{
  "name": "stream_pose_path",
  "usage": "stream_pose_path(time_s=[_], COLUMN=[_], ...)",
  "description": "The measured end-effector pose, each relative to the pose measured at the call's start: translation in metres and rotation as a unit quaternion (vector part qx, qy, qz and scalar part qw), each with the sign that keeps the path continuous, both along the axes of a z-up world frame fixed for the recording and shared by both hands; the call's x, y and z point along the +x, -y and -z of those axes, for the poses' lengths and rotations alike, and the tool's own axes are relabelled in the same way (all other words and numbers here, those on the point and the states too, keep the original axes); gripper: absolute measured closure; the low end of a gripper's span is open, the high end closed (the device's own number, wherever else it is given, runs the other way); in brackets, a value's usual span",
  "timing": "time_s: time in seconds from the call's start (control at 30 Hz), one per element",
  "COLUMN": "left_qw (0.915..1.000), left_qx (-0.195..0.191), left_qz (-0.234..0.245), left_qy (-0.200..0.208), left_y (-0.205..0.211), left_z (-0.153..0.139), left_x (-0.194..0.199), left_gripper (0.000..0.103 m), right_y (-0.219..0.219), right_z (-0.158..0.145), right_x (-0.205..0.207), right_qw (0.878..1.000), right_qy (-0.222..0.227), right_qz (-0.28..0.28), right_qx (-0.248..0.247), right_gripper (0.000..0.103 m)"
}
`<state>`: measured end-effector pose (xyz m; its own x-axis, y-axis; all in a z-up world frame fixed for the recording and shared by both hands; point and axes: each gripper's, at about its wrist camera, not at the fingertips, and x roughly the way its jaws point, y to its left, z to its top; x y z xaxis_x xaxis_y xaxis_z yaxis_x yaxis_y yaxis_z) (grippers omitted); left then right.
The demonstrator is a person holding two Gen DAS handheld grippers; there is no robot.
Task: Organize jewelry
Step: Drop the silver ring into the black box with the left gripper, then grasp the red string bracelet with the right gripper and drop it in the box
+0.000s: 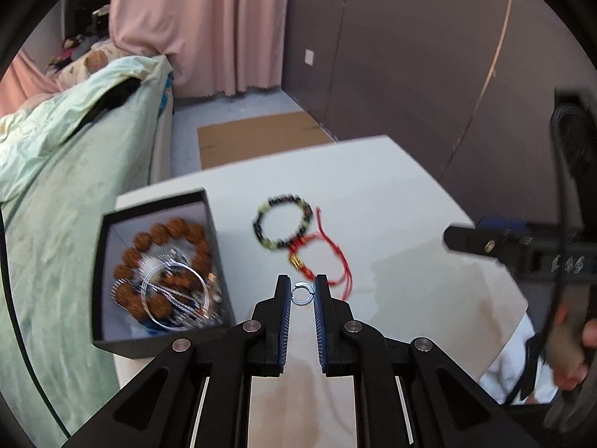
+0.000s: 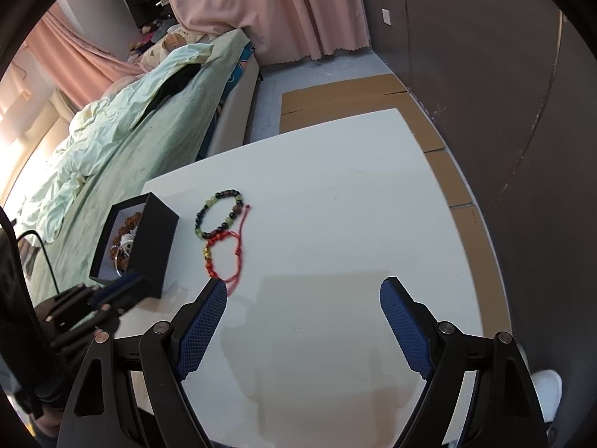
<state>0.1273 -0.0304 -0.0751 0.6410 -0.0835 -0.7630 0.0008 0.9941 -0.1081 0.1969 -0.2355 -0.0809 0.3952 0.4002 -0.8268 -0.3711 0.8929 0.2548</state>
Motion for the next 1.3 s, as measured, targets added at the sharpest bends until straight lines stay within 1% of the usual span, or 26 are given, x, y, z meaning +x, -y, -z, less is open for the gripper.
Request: stream_pose_path(time_s=[0.23,0.33,0.37,0.43,0.47,0.57,0.63,0.73,0.77,0.83,0.9,1.0,1.07,1.1,1.13,1.17,1.2,1.23,1.27,1.3], left_qw=[0.9991,0.9985,0.9983,0.9977,0.9974,0.9962,0.9954,0.9948,0.9948,0.9943,0.9931,0.9906,0.988,0.9865,0.9859,0.9853,0.9852,0.985,0.9849,0.9848], left_qx=[-0.025,-0.026,-0.027,-0.033,-0.038,-0.048,-0.055,-0.059,-0.059,-0.059,-0.061,-0.077,-0.094,-0.1,-0.102,-0.104,-0.104,-0.103,-0.103,-0.103], left_qz=[-0.034,-0.043,-0.047,-0.053,-0.057,-0.071,-0.079,-0.083,-0.083,-0.088,-0.099,-0.107,-0.113,-0.117,-0.12,-0.125,-0.128,-0.133,-0.136,-0.137], left_qy=[0.009,0.019,0.023,0.025,0.024,0.015,0.007,0.0,-0.002,-0.007,-0.017,-0.035,-0.049,-0.056,-0.057,-0.052,-0.047,-0.038,-0.031,-0.029], left_y=[-0.034,-0.046,-0.05,-0.057,-0.06,-0.072,-0.078,-0.083,-0.084,-0.089,-0.093,-0.1,-0.105,-0.108,-0.109,-0.112,-0.112,-0.114,-0.116,-0.117], left_z=[-0.016,-0.024,-0.027,-0.029,-0.03,-0.027,-0.024,-0.021,-0.02,-0.019,-0.016,-0.011,-0.007,-0.006,-0.005,-0.007,-0.009,-0.012,-0.015,-0.017], left_x=[0.005,0.004,0.004,0.004,0.005,0.007,0.009,0.011,0.012,0.016,0.019,0.023,0.024,0.025,0.024,0.022,0.021,0.018,0.016,0.015], left_gripper=[0.09,0.09,0.09,0.09,0.09,0.09,0.09,0.09,0.09,0.09,0.09,0.089,0.084,0.071,0.054,0.046,0.036,0.033,0.033,0.033], right_y=[-0.033,-0.043,-0.045,-0.048,-0.049,-0.053,-0.055,-0.062,-0.065,-0.073,-0.08,-0.091,-0.098,-0.102,-0.106,-0.111,-0.114,-0.119,-0.122,-0.124], right_z=[0.006,0.009,0.009,0.012,0.013,0.015,0.017,0.021,0.022,0.026,0.031,0.041,0.047,0.05,0.052,0.052,0.052,0.053,0.053,0.054], right_x=[0.003,0.005,0.006,0.009,0.01,0.016,0.019,0.023,0.024,0.026,0.028,0.034,0.037,0.038,0.038,0.036,0.036,0.033,0.031,0.029], right_qw=[1.0,1.0,1.0,0.999,0.999,0.999,0.999,0.999,0.999,0.998,0.998,0.997,0.996,0.996,0.995,0.995,0.994,0.993,0.992,0.99], right_qy=[-0.008,-0.01,-0.012,-0.021,-0.024,-0.031,-0.039,-0.046,-0.047,-0.05,-0.051,-0.049,-0.051,-0.052,-0.051,-0.038,-0.035,-0.028,-0.022,-0.014], right_qz=[-0.018,-0.025,-0.025,-0.024,-0.022,-0.015,-0.013,-0.015,-0.018,-0.024,-0.026,-0.023,-0.025,-0.028,-0.03,-0.034,-0.04,-0.045,-0.049,-0.051], right_qx=[-0.008,-0.011,-0.011,-0.01,-0.009,-0.001,0.004,0.005,0.002,-0.007,-0.019,-0.049,-0.064,-0.069,-0.077,-0.087,-0.093,-0.106,-0.118,-0.133], right_gripper=[0.018,0.019,0.02,0.028,0.028,0.032,0.037,0.038,0.038,0.045,0.049,0.049,0.049,0.051,0.053,0.054,0.058,0.06,0.062,0.067])
